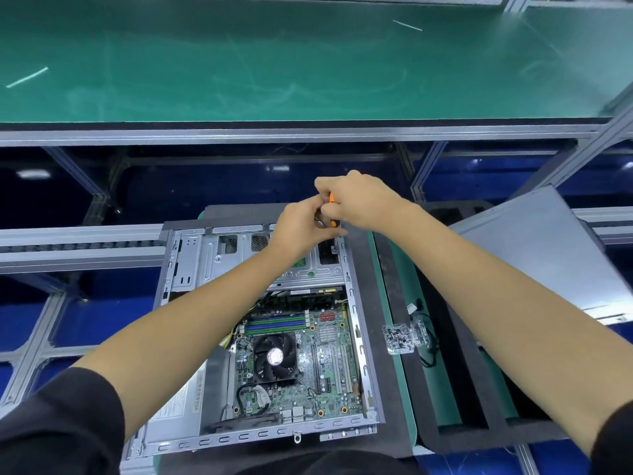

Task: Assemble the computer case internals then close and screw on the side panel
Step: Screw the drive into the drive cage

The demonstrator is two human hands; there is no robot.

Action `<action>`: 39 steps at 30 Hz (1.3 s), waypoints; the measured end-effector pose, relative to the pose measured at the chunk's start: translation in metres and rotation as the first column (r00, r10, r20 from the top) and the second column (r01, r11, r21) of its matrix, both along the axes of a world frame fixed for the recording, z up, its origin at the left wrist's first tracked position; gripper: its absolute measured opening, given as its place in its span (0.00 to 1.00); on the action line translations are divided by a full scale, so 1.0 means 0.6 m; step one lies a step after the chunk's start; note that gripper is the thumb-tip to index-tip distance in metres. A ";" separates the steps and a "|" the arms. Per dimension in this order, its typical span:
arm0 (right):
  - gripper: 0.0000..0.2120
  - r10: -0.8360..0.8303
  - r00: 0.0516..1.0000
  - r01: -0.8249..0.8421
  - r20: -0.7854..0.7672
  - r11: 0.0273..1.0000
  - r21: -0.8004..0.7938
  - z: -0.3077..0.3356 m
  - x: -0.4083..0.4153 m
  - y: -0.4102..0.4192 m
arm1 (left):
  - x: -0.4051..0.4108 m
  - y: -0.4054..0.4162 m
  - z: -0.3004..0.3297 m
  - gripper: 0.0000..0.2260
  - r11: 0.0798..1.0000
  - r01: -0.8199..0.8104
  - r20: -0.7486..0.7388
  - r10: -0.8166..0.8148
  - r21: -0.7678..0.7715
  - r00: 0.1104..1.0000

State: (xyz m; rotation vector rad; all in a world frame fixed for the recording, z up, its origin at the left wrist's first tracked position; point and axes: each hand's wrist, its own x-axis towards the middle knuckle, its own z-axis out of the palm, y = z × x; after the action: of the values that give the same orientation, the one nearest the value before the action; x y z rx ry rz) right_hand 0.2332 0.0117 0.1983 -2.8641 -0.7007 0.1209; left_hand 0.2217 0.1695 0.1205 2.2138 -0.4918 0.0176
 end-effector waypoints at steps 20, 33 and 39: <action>0.16 0.080 0.982 -0.009 0.169 0.925 -0.381 0.029 0.018 -0.005 | 0.008 -0.006 -0.048 0.11 0.991 -0.016 -0.151 -0.004 -0.130 0.988; 0.08 0.194 0.979 -0.158 0.059 0.911 -0.382 0.053 0.022 -0.006 | 0.004 0.002 -0.038 0.07 0.992 0.109 -0.132 -0.118 -0.068 0.984; 0.14 0.176 0.978 -0.104 0.115 0.881 -0.462 0.050 0.019 -0.008 | 0.001 -0.004 -0.050 0.09 0.994 -0.008 -0.161 -0.010 -0.108 0.987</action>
State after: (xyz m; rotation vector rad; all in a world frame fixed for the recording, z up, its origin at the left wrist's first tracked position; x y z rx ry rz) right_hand 0.2444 0.0066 0.2282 -3.2918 -1.0358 0.0946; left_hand 0.2220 0.1669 0.0907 2.0886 -0.3930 -0.1316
